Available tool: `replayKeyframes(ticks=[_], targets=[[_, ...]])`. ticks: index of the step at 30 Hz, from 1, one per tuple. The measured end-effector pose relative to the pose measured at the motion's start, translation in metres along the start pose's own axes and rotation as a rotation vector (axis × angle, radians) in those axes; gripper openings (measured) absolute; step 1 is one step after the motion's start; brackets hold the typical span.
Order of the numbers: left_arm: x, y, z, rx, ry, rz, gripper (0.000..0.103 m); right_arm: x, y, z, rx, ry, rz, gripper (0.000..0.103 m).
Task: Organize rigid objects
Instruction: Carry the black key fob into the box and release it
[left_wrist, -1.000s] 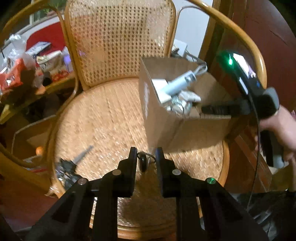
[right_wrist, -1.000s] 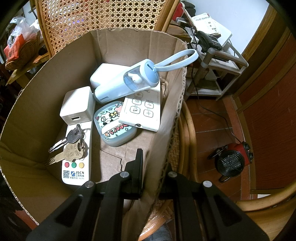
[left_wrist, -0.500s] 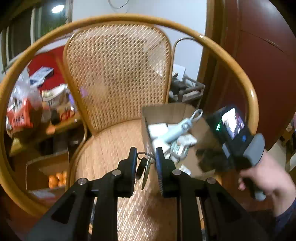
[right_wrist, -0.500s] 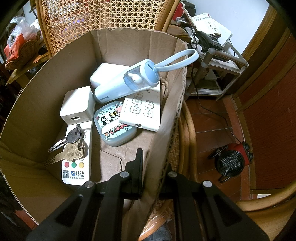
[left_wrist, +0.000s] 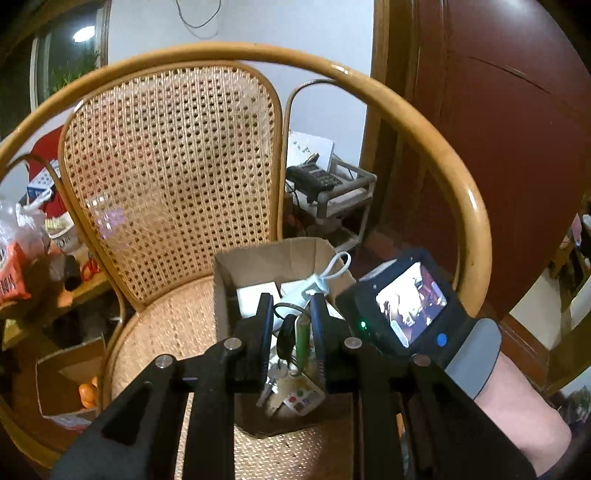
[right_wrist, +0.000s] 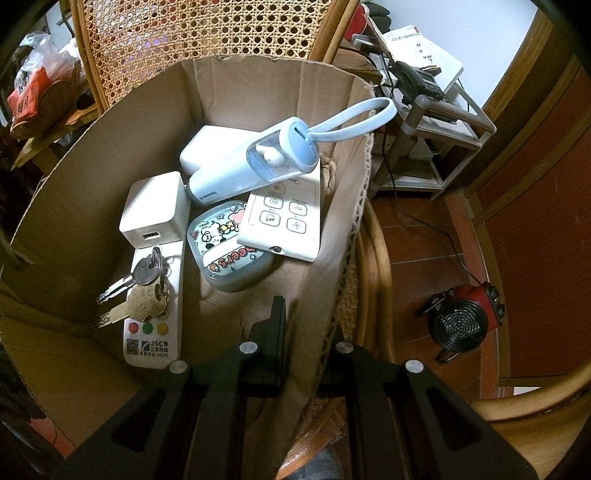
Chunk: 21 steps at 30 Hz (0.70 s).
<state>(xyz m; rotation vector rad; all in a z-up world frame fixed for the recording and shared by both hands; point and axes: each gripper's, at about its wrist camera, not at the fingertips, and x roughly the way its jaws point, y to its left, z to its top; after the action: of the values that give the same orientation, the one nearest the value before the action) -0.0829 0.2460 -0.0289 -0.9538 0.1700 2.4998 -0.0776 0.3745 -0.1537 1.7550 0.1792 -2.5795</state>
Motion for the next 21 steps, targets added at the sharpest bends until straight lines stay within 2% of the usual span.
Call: replayKeyframes(ticks=[2, 5, 7, 9, 10, 18, 21], targets=[[0.009, 0.0, -0.004, 0.002, 0.026, 0.008, 0.019, 0.0, 0.0, 0.0, 0.001, 0.0, 0.0, 0.012], [0.011, 0.003, -0.008, -0.021, 0.014, 0.038, 0.022, 0.0, 0.0, 0.0, 0.0, 0.0, -0.001, 0.012], [0.013, 0.004, -0.009, -0.021, 0.023, 0.057, 0.029, 0.0, 0.0, 0.0, 0.001, 0.0, 0.0, 0.012], [0.012, 0.005, -0.01, -0.023, 0.021, 0.06, 0.061, 0.0, 0.0, 0.0, 0.0, 0.0, 0.0, 0.012], [0.011, 0.006, -0.01, -0.022, 0.011, 0.07, 0.066, 0.0, 0.0, 0.001, 0.001, 0.001, 0.0, 0.012], [-0.002, 0.015, -0.014, -0.028, -0.01, 0.091, 0.067, 0.0, -0.001, 0.0, 0.0, 0.001, 0.0, 0.012], [-0.012, 0.028, -0.022, -0.034, -0.016, 0.127, 0.067, 0.0, 0.0, 0.0, 0.0, 0.001, -0.001, 0.012]])
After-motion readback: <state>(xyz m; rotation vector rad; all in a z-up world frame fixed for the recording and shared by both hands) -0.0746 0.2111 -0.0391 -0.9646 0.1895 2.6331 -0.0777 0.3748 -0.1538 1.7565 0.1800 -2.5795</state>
